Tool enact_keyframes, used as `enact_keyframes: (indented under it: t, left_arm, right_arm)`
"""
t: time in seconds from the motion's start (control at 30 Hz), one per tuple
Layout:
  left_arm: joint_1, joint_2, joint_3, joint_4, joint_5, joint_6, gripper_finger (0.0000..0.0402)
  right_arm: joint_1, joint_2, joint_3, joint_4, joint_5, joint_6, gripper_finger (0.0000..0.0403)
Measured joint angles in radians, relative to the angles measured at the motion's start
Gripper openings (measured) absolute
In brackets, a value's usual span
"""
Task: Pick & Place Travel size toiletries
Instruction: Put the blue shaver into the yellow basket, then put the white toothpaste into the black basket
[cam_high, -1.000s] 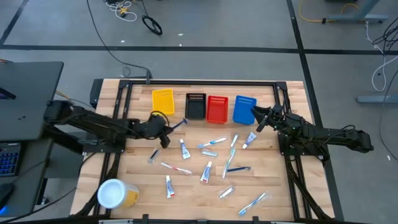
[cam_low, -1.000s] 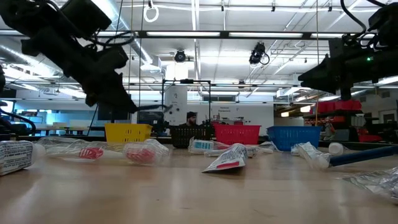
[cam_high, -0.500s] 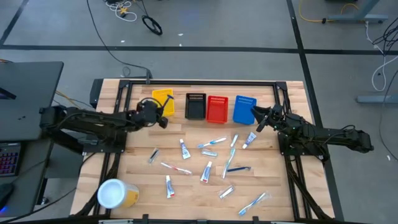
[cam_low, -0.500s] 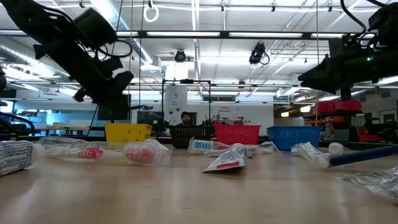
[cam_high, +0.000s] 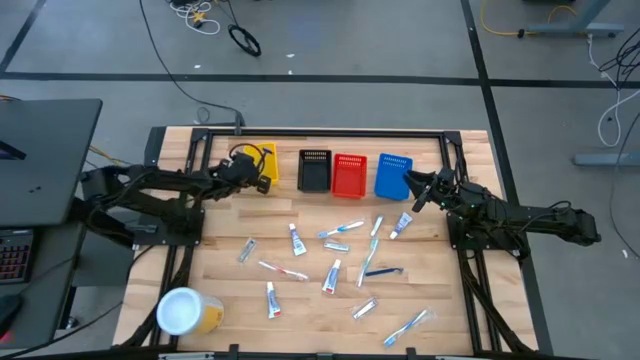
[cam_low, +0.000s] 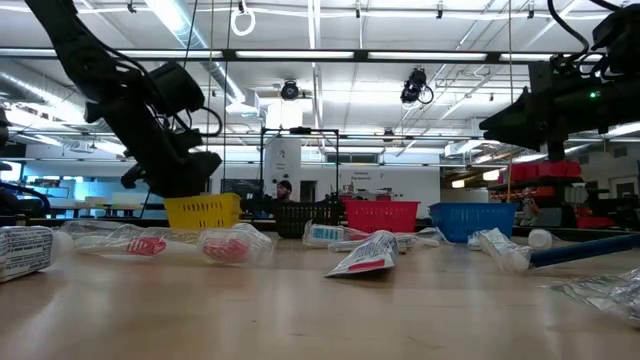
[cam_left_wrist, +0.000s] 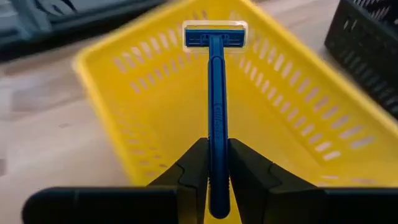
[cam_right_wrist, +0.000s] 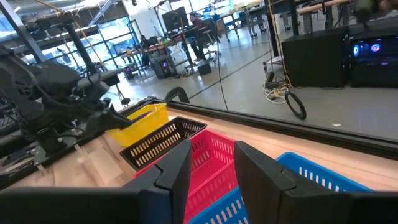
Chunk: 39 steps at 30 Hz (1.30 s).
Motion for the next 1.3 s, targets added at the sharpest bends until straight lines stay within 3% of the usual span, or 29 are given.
enact_keyframes:
  t: [0.13, 0.77, 1.13, 1.3]
  left_arm:
    - [0.016, 0.04, 0.001, 0.02, 0.044, 0.0, 0.0069]
    - [0.017, 0.06, 0.01, 0.049, 0.048, 0.041, 0.0072]
    - [0.017, 0.059, 0.01, 0.067, 0.042, 0.115, 0.0167]
    - [0.016, 0.059, 0.041, 0.079, 0.046, 0.12, 0.0183]
  right_arm:
    - [0.0, 0.0, 0.0, 0.0, 0.0, 0.0, 0.0131]
    - [0.0, 0.0, 0.0, 0.0, 0.0, 0.0, 0.0131]
    - [0.0, 0.0, 0.0, 0.0, 0.0, 0.0, 0.0131]
    - [0.0, 0.0, 0.0, 0.0, 0.0, 0.0, 0.0131]
